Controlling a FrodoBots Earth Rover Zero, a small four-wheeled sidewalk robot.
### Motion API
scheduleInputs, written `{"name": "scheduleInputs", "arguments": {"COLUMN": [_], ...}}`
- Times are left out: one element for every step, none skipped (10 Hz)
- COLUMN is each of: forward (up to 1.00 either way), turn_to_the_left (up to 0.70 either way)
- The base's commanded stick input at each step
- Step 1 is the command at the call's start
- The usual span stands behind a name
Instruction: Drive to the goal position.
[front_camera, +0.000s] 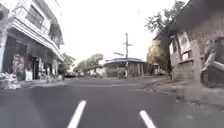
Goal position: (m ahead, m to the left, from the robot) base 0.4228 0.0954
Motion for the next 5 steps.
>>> {"name": "scheduleInputs", "arguments": {"forward": [1.0, 1.0, 1.0, 1.0, 1.0], "turn_to_the_left": [0.0, 0.0, 0.0, 0.0, 0.0]}}
